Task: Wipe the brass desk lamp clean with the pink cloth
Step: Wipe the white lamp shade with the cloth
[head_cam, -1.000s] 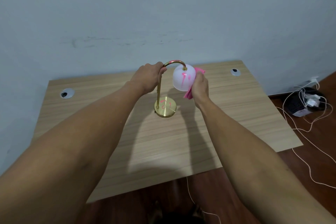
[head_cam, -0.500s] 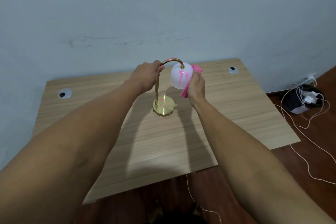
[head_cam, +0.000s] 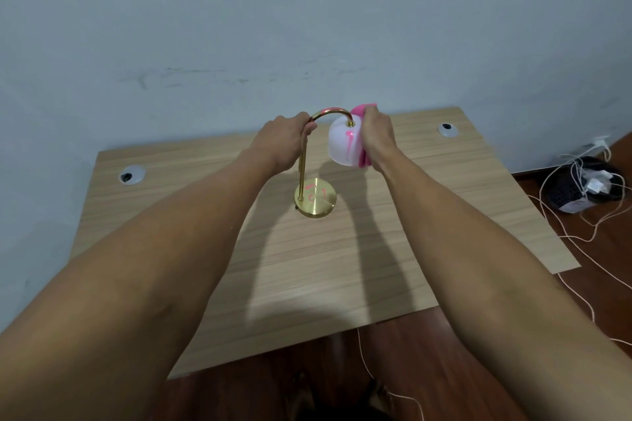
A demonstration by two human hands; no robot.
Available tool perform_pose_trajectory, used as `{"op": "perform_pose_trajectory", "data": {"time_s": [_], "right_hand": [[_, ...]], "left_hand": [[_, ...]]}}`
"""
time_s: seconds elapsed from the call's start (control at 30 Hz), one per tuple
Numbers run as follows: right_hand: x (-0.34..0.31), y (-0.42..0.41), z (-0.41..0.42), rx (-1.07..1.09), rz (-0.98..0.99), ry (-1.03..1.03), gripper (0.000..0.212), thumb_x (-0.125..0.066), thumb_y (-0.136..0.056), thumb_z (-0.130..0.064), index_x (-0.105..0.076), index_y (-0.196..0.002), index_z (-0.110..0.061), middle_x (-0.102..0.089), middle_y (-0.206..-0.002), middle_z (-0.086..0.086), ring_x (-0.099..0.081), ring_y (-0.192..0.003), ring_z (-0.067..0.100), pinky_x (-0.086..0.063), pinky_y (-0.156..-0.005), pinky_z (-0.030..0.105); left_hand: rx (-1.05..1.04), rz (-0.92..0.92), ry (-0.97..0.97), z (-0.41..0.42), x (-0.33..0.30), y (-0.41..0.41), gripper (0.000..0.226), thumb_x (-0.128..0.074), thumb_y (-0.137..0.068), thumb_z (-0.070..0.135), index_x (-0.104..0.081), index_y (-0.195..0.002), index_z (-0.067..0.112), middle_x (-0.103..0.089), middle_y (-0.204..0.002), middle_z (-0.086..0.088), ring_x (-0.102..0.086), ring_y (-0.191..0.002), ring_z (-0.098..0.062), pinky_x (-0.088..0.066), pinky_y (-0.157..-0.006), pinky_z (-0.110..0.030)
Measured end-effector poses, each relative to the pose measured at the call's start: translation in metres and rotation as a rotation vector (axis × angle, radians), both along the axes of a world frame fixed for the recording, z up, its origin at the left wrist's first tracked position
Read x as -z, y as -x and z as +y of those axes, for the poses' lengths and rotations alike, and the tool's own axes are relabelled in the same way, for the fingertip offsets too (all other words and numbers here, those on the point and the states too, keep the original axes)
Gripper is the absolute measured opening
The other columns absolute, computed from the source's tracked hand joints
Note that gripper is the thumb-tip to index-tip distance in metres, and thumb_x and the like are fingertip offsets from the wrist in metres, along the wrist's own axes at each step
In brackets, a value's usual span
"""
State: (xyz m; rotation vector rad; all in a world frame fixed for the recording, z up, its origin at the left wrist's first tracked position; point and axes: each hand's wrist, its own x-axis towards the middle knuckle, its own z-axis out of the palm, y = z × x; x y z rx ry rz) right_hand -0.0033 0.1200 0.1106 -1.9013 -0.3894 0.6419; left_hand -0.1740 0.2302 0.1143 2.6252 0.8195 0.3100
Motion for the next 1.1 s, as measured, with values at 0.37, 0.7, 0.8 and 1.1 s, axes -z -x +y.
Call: {"op": "perform_pose_trajectory", "data": {"time_s": [0.37, 0.7, 0.8, 1.1], "right_hand": [[0.036, 0.032, -0.013, 0.252, 0.141, -0.256, 0.058, -0.030, -0.093, -0.055, -0.068, -0.128, -0.028, -0.069, -0.128, 0.007, -0.066, -0.117, 0.032, -0.061, -0.078, 0.041], [0.077, 0.083, -0.038, 0.098, -0.492, -0.331, 0.056, -0.027, -0.113, -0.028, -0.021, -0.167, -0.015, -0.013, -0.177, 0.004, -0.008, -0.163, 0.020, -0.018, -0.130, 0.052], [0.063, 0.089, -0.030, 0.230, -0.289, -0.315, 0.060, -0.023, -0.110, -0.035, -0.022, -0.167, -0.017, -0.018, -0.176, 0.001, -0.018, -0.161, 0.017, -0.026, -0.128, 0.046], [0.070, 0.081, -0.026, 0.174, -0.416, -0.303, 0.056, -0.027, -0.113, -0.032, -0.022, -0.167, -0.018, -0.017, -0.176, 0.001, -0.019, -0.162, 0.022, -0.027, -0.127, 0.051]], "left_hand": [[0.003, 0.001, -0.010, -0.001, 0.005, -0.002, 0.052, -0.015, -0.099, 0.057, -0.051, -0.106, 0.020, -0.068, -0.091, -0.012, -0.063, -0.080, -0.037, -0.054, -0.075, -0.052], [0.014, -0.005, -0.005, 0.000, 0.007, -0.003, 0.042, -0.020, -0.104, 0.049, -0.048, -0.105, 0.018, -0.067, -0.091, -0.015, -0.061, -0.078, -0.037, -0.053, -0.074, -0.054], [0.014, -0.001, 0.012, 0.000, 0.005, -0.002, 0.040, -0.021, -0.104, 0.049, -0.048, -0.104, 0.020, -0.067, -0.092, -0.014, -0.061, -0.079, -0.038, -0.053, -0.075, -0.054], [0.013, 0.008, 0.026, -0.002, 0.001, 0.000, 0.040, -0.022, -0.105, 0.048, -0.050, -0.106, 0.019, -0.066, -0.094, -0.014, -0.061, -0.081, -0.036, -0.053, -0.076, -0.054]]}}
